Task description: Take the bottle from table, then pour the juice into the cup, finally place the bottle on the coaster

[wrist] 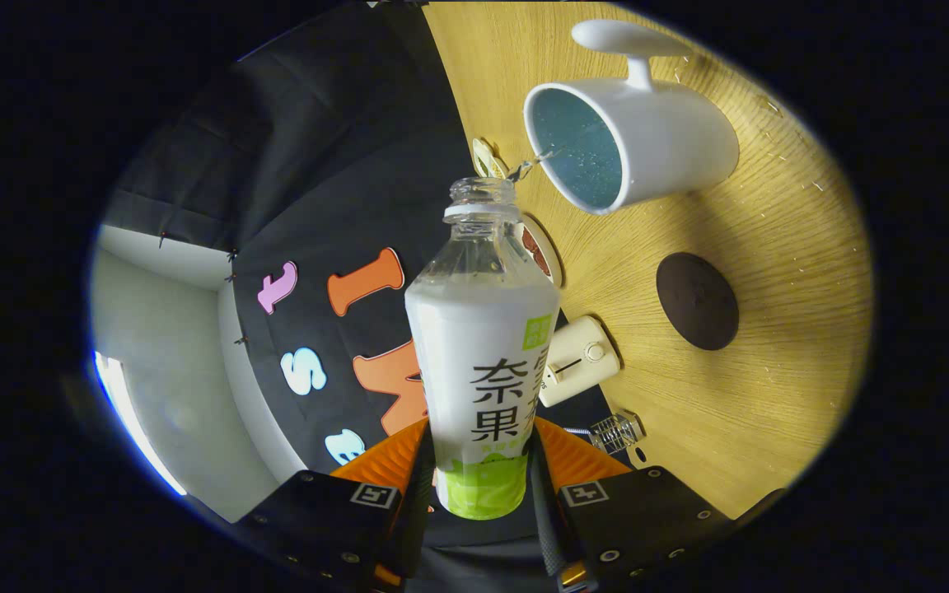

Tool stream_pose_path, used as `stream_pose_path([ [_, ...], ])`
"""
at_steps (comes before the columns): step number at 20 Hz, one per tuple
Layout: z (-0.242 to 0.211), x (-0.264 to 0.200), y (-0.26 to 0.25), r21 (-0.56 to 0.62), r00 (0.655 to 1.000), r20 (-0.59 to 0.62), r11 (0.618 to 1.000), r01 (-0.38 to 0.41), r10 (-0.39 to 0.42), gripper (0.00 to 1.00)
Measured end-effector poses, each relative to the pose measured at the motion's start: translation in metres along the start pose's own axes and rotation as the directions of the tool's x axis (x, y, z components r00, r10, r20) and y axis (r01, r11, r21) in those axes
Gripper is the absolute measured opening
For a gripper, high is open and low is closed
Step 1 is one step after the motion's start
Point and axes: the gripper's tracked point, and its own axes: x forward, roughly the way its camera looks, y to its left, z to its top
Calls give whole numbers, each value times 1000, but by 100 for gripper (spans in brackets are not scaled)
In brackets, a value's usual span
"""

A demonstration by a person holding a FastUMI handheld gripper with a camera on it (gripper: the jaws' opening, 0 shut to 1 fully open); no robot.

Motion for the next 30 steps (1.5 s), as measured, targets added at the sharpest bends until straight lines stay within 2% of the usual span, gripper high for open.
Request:
stream_pose_path([
  [23, -3, 7, 16, 223, 991, 55, 966, -131, 122, 57],
  [30, -4, 10, 15, 219, 989, 50, 964, -148, 140, 57],
])
